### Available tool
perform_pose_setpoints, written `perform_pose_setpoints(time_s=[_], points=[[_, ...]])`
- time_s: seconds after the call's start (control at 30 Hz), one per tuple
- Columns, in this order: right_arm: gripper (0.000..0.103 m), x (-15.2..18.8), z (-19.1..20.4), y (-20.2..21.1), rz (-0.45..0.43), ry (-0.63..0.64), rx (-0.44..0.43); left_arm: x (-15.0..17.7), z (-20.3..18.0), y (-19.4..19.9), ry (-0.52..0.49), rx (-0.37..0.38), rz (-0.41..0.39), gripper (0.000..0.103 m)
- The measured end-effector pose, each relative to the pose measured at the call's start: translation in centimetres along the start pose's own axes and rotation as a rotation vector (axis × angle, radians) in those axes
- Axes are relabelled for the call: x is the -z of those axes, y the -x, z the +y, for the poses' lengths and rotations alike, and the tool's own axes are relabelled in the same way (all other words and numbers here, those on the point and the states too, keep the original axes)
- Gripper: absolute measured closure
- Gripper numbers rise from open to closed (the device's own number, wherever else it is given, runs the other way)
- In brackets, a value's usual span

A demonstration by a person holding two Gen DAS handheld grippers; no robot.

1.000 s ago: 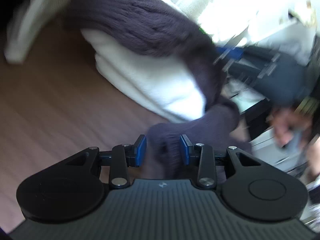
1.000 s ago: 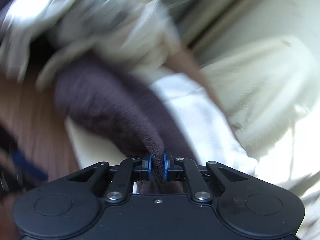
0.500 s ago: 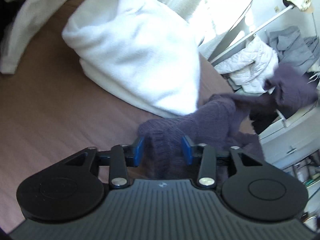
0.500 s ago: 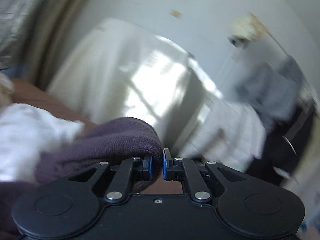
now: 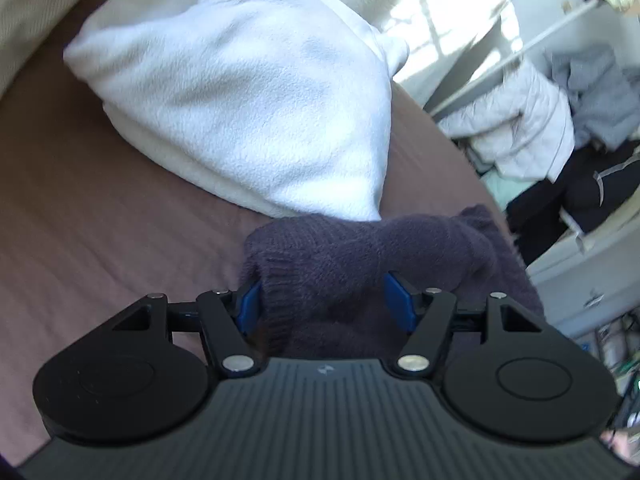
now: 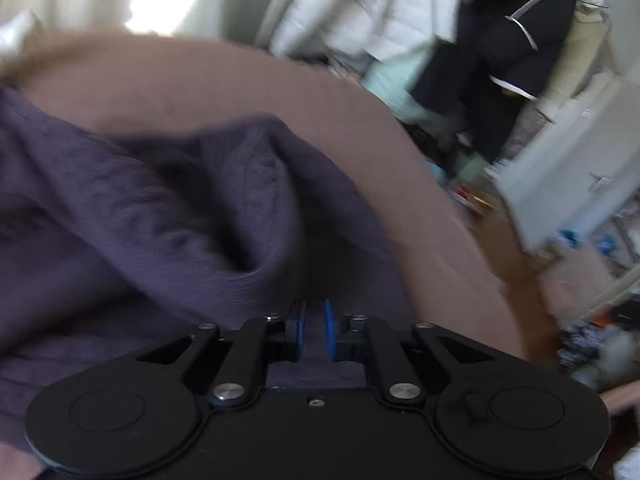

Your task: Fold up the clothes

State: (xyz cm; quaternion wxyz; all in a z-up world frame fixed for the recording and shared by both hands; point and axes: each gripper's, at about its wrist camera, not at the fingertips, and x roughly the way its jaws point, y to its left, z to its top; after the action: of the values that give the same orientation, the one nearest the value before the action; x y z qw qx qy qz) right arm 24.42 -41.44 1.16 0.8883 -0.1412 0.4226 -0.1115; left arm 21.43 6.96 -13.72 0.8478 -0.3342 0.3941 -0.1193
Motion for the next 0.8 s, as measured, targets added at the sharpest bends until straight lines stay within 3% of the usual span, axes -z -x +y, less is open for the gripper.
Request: perform_pose_setpoints(time_s=[0.03,0.07,0.1,0.17,0.23,0.3,0.37,0.4,0.47,0.53,0.63,0.67,0.7,0.73,0.8], points=[[0.073,-0.4,0.5,1.2,-0.042,0.008,-0.068,0.5,-0.7,0.0,-0.054,-0.012,-0.011,0.057],[0.06,-1.1,1.3,2.5,-0.082,0.032,-0.13,1.1,-1.9,0.1,-0.139,-0.034,-0.024,0.083],[0.056,-1.9,2.2,3.9,-0.128,0.058,-0.188,1.8,-3.0,0.2,-0.213,-0.048,-0.032,0.087],[0.054,-3.9,4.4,5.8,-0.205,0.115,-0.285,3.0,-4.4,0.5,-0.273,-0.022,-0.022,0.091],[0.053,-5.7,6.7,6.8,-0.259,0.149,-0.389,3.9,-5.4,0.7,-0.301,0.034,0.027,0.091],[0.052,-7.4,8.6,6.5,-0.316,0.182,-0.533,4.7,-6.0,0.7,-0.348,0.039,0.078,0.091],[0.04,-9.7,11.2,5.5,-0.342,0.258,-0.636,5.3,-5.7,1.1,-0.342,0.049,0.11,0.091],[0.04,-10.9,12.7,4.7,-0.341,0.302,-0.661,5.6,-5.3,1.3,-0.324,0.059,0.123,0.091],[0.04,-13.2,16.1,3.0,-0.324,0.377,-0.654,6.0,-4.4,1.8,-0.276,0.085,0.145,0.091],[0.038,-14.1,19.3,1.2,-0.323,0.471,-0.593,6.3,-3.7,2.2,-0.244,0.098,0.159,0.091],[0.03,-14.1,22.4,-3.6,-0.32,0.594,-0.379,6.1,-3.6,2.6,-0.246,0.079,0.147,0.091],[0.034,-14.0,22.5,-5.3,-0.274,0.587,-0.364,6.1,-3.5,2.7,-0.246,0.072,0.143,0.091],[0.044,-13.8,22.3,-6.8,-0.227,0.565,-0.371,5.9,-3.4,3.0,-0.239,0.078,0.141,0.09],[0.083,-13.5,21.6,-7.5,-0.182,0.498,-0.444,5.6,-3.3,3.5,-0.229,0.095,0.134,0.089],[0.088,-12.7,20.1,-8.6,-0.111,0.379,-0.569,4.9,-2.8,5.0,-0.211,0.133,0.112,0.088]])
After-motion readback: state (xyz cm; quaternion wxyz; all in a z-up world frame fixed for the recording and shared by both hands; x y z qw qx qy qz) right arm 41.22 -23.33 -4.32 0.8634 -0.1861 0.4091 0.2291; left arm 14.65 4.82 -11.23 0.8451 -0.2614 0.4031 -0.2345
